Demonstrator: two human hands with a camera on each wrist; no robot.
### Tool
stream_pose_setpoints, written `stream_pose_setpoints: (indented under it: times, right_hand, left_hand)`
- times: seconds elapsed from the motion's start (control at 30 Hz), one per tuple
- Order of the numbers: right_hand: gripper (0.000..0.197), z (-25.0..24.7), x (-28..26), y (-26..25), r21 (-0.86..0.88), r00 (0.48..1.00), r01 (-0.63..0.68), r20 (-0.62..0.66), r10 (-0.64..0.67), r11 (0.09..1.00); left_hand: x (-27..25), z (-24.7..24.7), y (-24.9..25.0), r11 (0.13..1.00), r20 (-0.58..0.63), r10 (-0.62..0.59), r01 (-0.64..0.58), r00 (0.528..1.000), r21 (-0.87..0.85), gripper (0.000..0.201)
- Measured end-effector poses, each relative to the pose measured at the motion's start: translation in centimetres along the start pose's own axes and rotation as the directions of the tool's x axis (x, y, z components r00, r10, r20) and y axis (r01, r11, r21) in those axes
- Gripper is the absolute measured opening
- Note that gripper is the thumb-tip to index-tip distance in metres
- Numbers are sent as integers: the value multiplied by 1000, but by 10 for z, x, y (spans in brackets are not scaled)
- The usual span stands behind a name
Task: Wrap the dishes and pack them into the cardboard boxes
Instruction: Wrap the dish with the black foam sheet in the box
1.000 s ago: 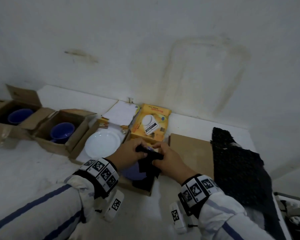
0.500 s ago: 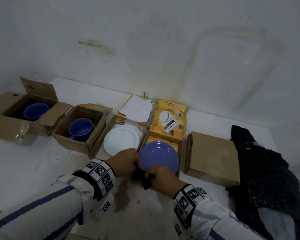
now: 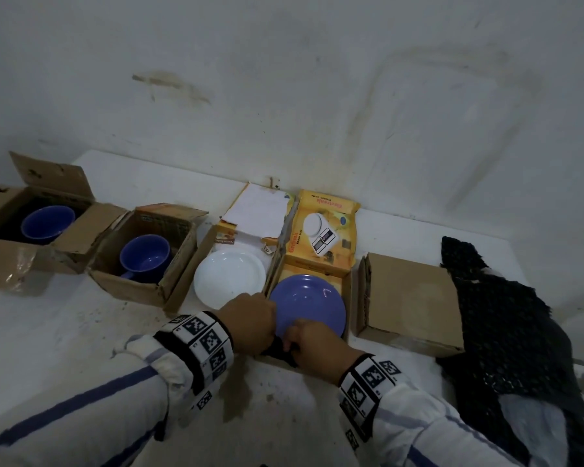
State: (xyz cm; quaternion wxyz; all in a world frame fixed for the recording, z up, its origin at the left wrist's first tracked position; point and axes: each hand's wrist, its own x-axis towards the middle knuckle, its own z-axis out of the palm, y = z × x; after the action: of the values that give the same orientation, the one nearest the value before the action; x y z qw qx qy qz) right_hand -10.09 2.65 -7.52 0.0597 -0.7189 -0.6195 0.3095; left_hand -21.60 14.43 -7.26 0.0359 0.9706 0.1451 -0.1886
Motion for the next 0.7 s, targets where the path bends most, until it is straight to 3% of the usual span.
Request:
stream_pose_setpoints:
  times: [0.07,0.17,0.33,0.4,0.47,0.5,0.6,0.7]
  right_hand:
    - [25,0,-2,-2,-40,998,67,16,-66,997]
    - [25,0,-3,-4,-38,995,95,9,-95,995]
    - [24,-5,0,-7,-67,998,-66,10,67,996]
    - [29,-7,13,-10,-137,978,-127,149,147,982]
    - [37,-9,15,-20,-303,900,-172,337,274,937]
    - [37,-8,14,-20,-314,890,-165,361,278,935]
    - [26,-11,-4,-13,-190,973,-107,184,142,976]
    - [27,-20,-20,4,-110,989,-102,98,112,989]
  left_hand:
    - [2,-1,2,995,26,18,-20,1000,99,24]
    - [2,-3,5,998,1,-2,2,1000,65,24]
    - [4,-4,14,988,4,-68,67,998,140,20]
    - [4,-5,18,984,15,-73,70,997,162,18]
    - [2,-4,19,979,13,-72,68,997,193,17]
    - [2,-5,20,978,8,-72,69,997,198,17]
    - [0,-8,20,981,12,-77,73,997,178,19]
    - [5,-21,25,990,-41,-91,94,995,107,26]
